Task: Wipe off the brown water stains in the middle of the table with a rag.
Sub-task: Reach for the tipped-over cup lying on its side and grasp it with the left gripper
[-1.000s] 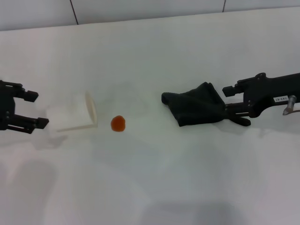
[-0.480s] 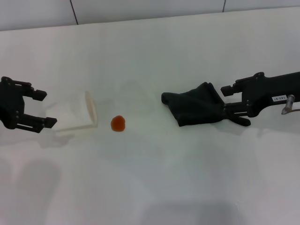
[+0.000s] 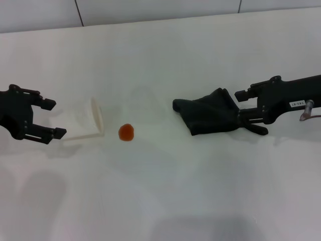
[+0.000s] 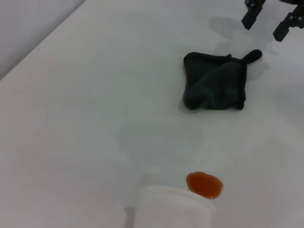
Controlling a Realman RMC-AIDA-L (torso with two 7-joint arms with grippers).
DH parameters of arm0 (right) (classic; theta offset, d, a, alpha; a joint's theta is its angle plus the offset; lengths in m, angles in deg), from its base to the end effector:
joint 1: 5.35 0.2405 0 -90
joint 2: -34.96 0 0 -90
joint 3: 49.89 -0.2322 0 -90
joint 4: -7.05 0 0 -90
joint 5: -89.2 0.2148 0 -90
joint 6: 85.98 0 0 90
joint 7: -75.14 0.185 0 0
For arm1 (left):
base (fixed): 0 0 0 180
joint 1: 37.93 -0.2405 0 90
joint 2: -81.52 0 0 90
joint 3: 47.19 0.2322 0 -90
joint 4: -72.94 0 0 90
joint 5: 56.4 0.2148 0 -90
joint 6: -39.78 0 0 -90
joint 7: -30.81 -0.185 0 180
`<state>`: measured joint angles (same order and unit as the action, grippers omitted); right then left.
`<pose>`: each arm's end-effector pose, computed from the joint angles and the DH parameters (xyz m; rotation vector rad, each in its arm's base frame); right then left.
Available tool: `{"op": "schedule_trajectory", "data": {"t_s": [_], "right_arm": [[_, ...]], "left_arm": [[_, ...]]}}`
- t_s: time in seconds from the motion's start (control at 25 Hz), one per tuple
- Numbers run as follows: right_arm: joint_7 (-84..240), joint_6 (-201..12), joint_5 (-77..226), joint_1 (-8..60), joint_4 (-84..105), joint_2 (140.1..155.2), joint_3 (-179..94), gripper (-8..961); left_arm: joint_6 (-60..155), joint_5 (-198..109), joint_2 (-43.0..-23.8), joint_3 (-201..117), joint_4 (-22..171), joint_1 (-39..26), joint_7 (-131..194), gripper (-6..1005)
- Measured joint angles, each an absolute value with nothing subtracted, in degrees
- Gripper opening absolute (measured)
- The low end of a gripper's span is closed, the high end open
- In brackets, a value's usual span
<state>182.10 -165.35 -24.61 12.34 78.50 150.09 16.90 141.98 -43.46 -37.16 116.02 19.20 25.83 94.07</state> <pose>0.2214 0.3445 0.0162 -2.6805 0.6271 0.2314 -0.2351 0.3648 0.0322 -2.9331 -0.3405 0.0951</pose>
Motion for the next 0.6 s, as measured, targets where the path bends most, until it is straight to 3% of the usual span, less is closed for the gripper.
{"op": "schedule_trajectory", "data": {"t_s": [0.6], "right_arm": [[182.1, -163.98, -24.62, 12.58, 78.32, 150.1, 17.32, 559]], "left_arm": [[138.08, -41.82, -37.3, 116.02, 19.6, 26.26, 93.16, 799]]}}
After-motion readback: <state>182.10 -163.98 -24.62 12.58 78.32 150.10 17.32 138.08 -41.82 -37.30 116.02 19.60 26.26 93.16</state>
